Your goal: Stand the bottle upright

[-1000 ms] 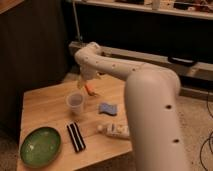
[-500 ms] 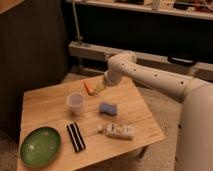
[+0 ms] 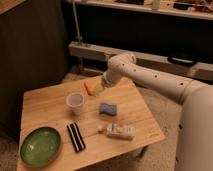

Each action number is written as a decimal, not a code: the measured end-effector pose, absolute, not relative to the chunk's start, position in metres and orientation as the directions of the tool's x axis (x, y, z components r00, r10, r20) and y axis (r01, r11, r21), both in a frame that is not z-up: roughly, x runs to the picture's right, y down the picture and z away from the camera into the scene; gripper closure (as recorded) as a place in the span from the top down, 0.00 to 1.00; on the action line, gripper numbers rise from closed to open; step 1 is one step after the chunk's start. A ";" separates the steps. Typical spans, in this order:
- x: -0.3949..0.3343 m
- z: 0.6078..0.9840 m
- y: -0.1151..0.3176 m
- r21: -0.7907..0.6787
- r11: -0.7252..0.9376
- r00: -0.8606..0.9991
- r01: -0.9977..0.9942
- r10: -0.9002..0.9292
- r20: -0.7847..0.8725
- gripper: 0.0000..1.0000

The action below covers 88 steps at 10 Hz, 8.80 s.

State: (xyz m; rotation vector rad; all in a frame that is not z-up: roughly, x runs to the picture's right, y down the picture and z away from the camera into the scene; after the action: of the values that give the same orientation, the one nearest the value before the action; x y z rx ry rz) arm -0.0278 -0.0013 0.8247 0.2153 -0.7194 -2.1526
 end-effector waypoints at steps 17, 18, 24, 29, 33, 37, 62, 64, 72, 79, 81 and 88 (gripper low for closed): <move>0.022 0.745 0.114 0.504 -0.829 -0.943 0.244 -0.325 -0.078 0.80; 0.011 0.753 0.124 0.509 -0.840 -0.962 0.189 -0.261 -0.074 0.80; -0.004 0.798 0.158 0.552 -0.829 -0.978 0.095 -0.182 -0.106 0.80; -0.033 0.798 0.193 0.582 -0.812 -0.975 0.048 -0.164 -0.148 0.80; -0.024 0.811 0.211 0.597 -0.796 -0.974 0.094 -0.197 -0.109 0.80; -0.017 0.828 0.222 0.609 -0.783 -0.972 0.127 -0.222 -0.083 0.76; -0.039 0.791 0.174 0.582 -0.810 -0.949 0.074 -0.237 -0.209 0.69; -0.032 0.800 0.184 0.598 -0.798 -0.950 0.082 -0.244 -0.196 0.69; -0.036 0.825 0.210 0.657 -0.751 -0.948 0.058 -0.248 -0.200 0.50; -0.057 0.822 0.214 0.672 -0.741 -0.959 0.001 -0.190 -0.209 0.19; -0.057 0.807 0.199 0.651 -0.759 -0.958 0.004 -0.190 -0.215 0.19; -0.065 0.732 0.130 0.542 -0.839 -0.826 0.032 -0.328 -0.458 0.19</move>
State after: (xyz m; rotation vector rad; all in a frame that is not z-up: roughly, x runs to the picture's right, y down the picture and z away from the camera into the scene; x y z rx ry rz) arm -0.0646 0.1300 0.7325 0.8232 -0.7868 -2.7165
